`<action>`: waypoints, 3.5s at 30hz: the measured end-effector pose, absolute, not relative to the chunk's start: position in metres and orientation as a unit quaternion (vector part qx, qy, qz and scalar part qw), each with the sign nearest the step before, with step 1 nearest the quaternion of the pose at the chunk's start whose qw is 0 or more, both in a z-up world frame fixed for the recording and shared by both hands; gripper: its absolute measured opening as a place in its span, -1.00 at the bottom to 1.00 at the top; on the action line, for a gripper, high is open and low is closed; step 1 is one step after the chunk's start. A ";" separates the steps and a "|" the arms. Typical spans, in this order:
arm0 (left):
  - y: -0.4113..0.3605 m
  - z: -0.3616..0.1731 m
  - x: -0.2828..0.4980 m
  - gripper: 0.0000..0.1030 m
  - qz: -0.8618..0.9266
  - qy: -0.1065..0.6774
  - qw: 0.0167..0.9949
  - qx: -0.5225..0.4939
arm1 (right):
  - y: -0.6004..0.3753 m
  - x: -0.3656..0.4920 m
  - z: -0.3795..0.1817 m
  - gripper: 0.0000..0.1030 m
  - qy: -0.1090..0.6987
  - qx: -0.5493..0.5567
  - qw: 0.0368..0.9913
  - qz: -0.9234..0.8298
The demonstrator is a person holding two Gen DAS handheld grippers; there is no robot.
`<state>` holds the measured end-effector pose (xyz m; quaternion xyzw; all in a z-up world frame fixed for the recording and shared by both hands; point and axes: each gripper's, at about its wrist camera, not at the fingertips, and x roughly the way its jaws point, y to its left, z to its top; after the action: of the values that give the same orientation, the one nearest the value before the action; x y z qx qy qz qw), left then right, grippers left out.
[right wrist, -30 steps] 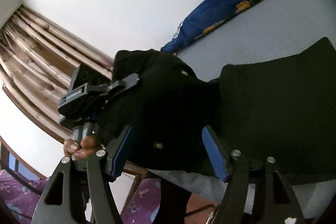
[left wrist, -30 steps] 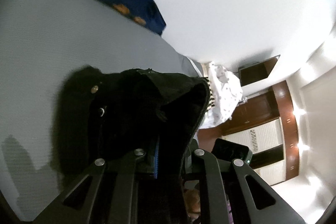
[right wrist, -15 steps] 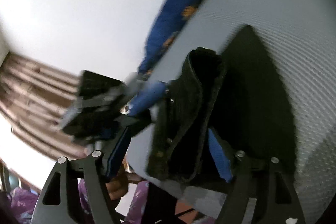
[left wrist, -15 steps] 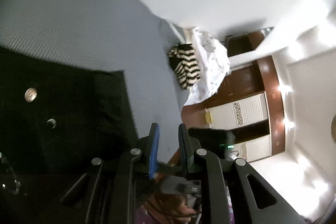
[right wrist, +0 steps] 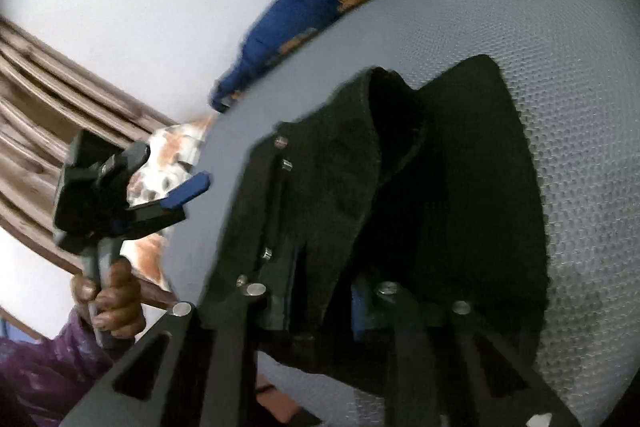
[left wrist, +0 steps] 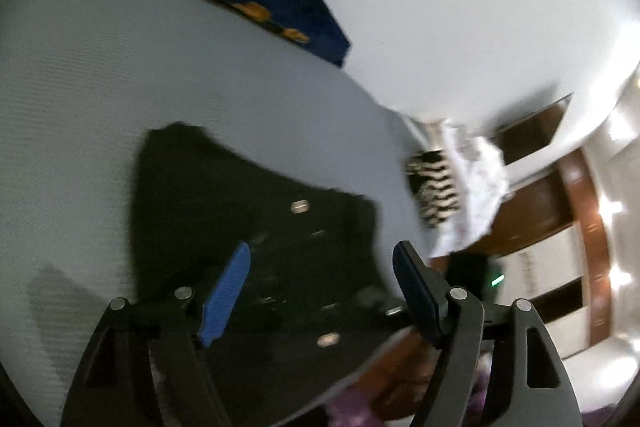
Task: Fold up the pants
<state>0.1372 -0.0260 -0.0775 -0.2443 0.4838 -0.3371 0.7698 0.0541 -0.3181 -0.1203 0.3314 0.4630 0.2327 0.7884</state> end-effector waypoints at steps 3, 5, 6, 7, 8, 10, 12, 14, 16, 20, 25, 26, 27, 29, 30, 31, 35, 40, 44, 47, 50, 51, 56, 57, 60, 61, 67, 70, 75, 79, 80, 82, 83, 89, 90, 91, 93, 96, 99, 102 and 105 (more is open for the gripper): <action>-0.020 -0.086 0.124 0.42 -0.322 0.483 0.783 -0.223 | -0.331 0.047 -0.111 -0.73 0.443 0.349 0.795 0.227; -0.020 -0.088 0.114 0.42 -0.319 0.481 0.790 -0.207 | -0.340 0.039 -0.103 -0.73 0.425 0.361 0.799 0.222; -0.022 -0.089 0.110 0.43 -0.319 0.480 0.793 -0.197 | -0.346 0.033 -0.102 -0.73 0.419 0.363 0.804 0.216; -0.026 -0.090 0.107 0.43 -0.320 0.476 0.798 -0.183 | -0.351 0.030 -0.104 -0.73 0.418 0.365 0.805 0.210; -0.030 -0.091 0.104 0.43 -0.320 0.475 0.801 -0.175 | -0.356 0.027 -0.109 -0.73 0.419 0.371 0.804 0.202; -0.038 -0.095 0.101 0.44 -0.321 0.476 0.804 -0.155 | -0.366 0.023 -0.125 -0.73 0.423 0.390 0.797 0.187; -0.046 -0.101 0.099 0.44 -0.322 0.484 0.801 -0.140 | -0.368 0.017 -0.134 -0.74 0.429 0.383 0.799 0.176; -0.051 -0.109 0.096 0.44 -0.321 0.489 0.800 -0.129 | -0.371 0.014 -0.137 -0.74 0.421 0.387 0.802 0.174; -0.053 -0.112 0.094 0.44 -0.319 0.493 0.801 -0.117 | -0.373 0.013 -0.130 -0.74 0.411 0.386 0.806 0.178; -0.065 -0.105 0.093 0.49 -0.313 0.479 0.814 -0.096 | -0.382 0.009 -0.115 -0.74 0.406 0.355 0.822 0.182; -0.071 -0.125 0.103 0.49 -0.306 0.506 0.800 -0.105 | -0.391 0.010 -0.136 -0.75 0.422 0.360 0.815 0.171; -0.070 -0.127 0.103 0.49 -0.307 0.506 0.799 -0.106 | -0.394 0.007 -0.143 -0.75 0.424 0.366 0.811 0.169; -0.069 -0.128 0.101 0.49 -0.309 0.503 0.800 -0.105 | -0.398 0.005 -0.146 -0.75 0.422 0.374 0.809 0.170; -0.071 -0.128 0.100 0.49 -0.311 0.499 0.803 -0.098 | -0.400 0.001 -0.143 -0.75 0.415 0.384 0.808 0.168; -0.071 -0.127 0.099 0.49 -0.312 0.499 0.803 -0.093 | -0.401 0.000 -0.138 -0.75 0.413 0.375 0.813 0.168; -0.072 -0.127 0.099 0.49 -0.313 0.498 0.804 -0.090 | -0.402 -0.002 -0.134 -0.75 0.413 0.361 0.819 0.167; -0.075 -0.130 0.098 0.50 -0.319 0.488 0.809 -0.079 | -0.396 0.003 -0.138 -0.73 0.421 0.333 0.828 0.163; -0.092 -0.129 0.086 0.50 -0.312 0.469 0.826 -0.019 | -0.406 0.000 -0.160 -0.73 0.397 0.399 0.807 0.177; -0.101 -0.128 0.082 0.50 -0.289 0.467 0.836 0.014 | -0.401 -0.002 -0.155 -0.72 0.397 0.389 0.814 0.169; -0.101 -0.126 0.080 0.51 -0.274 0.464 0.842 0.025 | -0.397 0.001 -0.154 -0.71 0.397 0.394 0.812 0.166; -0.096 -0.123 0.080 0.51 -0.252 0.458 0.852 0.038 | -0.397 0.001 -0.152 -0.70 0.402 0.390 0.813 0.160; -0.095 -0.122 0.079 0.51 -0.248 0.455 0.854 0.041 | -0.392 0.004 -0.151 -0.69 0.403 0.389 0.813 0.159; -0.085 -0.115 0.076 0.51 -0.222 0.439 0.869 0.055 | -0.388 0.008 -0.148 -0.68 0.408 0.383 0.815 0.151; -0.084 -0.114 0.075 0.51 -0.219 0.438 0.870 0.056 | -0.387 0.008 -0.147 -0.68 0.409 0.382 0.815 0.149; -0.080 -0.114 0.075 0.51 -0.208 0.433 0.875 0.062 | -0.384 0.009 -0.147 -0.67 0.410 0.378 0.817 0.145; -0.079 -0.113 0.075 0.51 -0.206 0.433 0.875 0.063 | -0.383 0.009 -0.147 -0.67 0.411 0.378 0.817 0.144; -0.078 -0.112 0.074 0.51 -0.192 0.431 0.879 0.071 | -0.381 0.012 -0.148 -0.65 0.412 0.380 0.815 0.143; -0.077 -0.113 0.075 0.51 -0.189 0.436 0.877 0.068 | -0.384 0.013 -0.148 -0.58 0.410 0.383 0.815 0.144; -0.072 -0.113 0.078 0.64 -0.169 0.447 0.876 0.067 | -0.393 0.012 -0.148 -0.42 0.406 0.381 0.818 0.143; -0.052 -0.110 0.085 0.75 -0.145 0.441 0.884 0.051 | -0.402 0.008 -0.144 -0.31 0.402 0.375 0.824 0.134; -0.044 -0.109 0.087 0.75 -0.142 0.441 0.885 0.041 | -0.405 0.007 -0.143 -0.31 0.400 0.376 0.826 0.130; -0.031 -0.109 0.091 0.75 -0.128 0.444 0.886 0.031 | -0.411 0.004 -0.143 -0.30 0.397 0.378 0.827 0.124; -0.024 -0.109 0.093 0.75 -0.123 0.446 0.886 0.026 | -0.416 0.002 -0.141 -0.21 0.396 0.375 0.831 0.109; 0.007 -0.112 0.095 0.75 -0.110 0.447 0.888 0.004 | -0.438 -0.014 -0.112 -0.08 0.355 0.367 0.857 0.068; 0.008 -0.113 0.095 0.75 -0.115 0.449 0.886 -0.003 | -0.437 -0.014 -0.106 -0.08 0.348 0.366 0.860 0.069; 0.009 -0.113 0.096 0.75 -0.124 0.451 0.884 -0.012 | -0.436 -0.015 -0.099 -0.08 0.342 0.363 0.864 0.072; 0.005 -0.114 0.095 0.75 -0.145 0.455 0.878 -0.021 | -0.434 -0.013 -0.094 -0.02 0.343 0.356 0.866 0.075; -0.009 -0.116 0.093 0.75 -0.178 0.459 0.870 -0.012 | -0.427 -0.012 -0.092 0.26 0.348 0.347 0.867 0.078; -0.020 -0.122 0.097 0.75 -0.209 0.476 0.854 -0.016 | -0.414 -0.008 -0.094 0.39 0.365 0.326 0.869 0.073; -0.031 -0.135 0.108 0.75 -0.243 0.506 0.827 -0.035 | -0.413 0.001 -0.107 0.43 0.389 0.330 0.856 0.076; -0.035 -0.142 0.118 0.75 -0.255 0.514 0.818 -0.051 | -0.417 0.007 -0.117 0.43 0.400 0.340 0.848 0.075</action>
<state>0.1182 -0.0348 -0.1418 -0.0507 0.5135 -0.2545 0.8179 0.0067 -0.4166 -0.1168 0.3404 0.4002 0.0748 0.8476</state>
